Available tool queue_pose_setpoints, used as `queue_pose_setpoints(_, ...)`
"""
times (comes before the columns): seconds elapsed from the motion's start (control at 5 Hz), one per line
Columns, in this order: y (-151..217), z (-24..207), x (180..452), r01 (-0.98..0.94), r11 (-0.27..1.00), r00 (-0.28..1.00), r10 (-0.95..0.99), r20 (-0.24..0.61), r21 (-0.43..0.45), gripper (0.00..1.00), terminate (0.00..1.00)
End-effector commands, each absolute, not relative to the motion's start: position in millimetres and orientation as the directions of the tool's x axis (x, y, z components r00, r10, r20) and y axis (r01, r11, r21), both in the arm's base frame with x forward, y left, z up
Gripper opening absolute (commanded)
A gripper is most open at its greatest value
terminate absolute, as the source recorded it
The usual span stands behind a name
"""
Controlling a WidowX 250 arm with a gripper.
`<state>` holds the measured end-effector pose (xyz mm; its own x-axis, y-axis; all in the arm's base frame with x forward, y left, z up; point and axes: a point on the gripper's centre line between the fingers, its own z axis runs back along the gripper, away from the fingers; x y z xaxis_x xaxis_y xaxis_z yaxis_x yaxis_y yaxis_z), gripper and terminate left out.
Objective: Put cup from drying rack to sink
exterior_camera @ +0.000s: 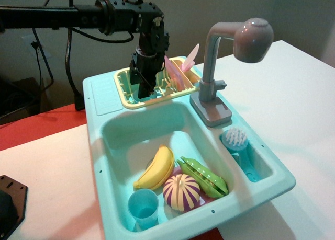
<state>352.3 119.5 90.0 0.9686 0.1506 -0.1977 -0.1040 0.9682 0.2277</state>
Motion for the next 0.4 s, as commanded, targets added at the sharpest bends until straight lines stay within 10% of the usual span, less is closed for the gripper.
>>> queue_pose_setpoints(0.0,117.6,109.4,354.7,-0.120,0.961,0.980,0.154,-0.124,0.248,0.00,0.00)
queue_pose_setpoints(0.2,118.0,112.3,354.7,-0.127,0.959,0.981,0.159,-0.112,0.252,0.00,0.00)
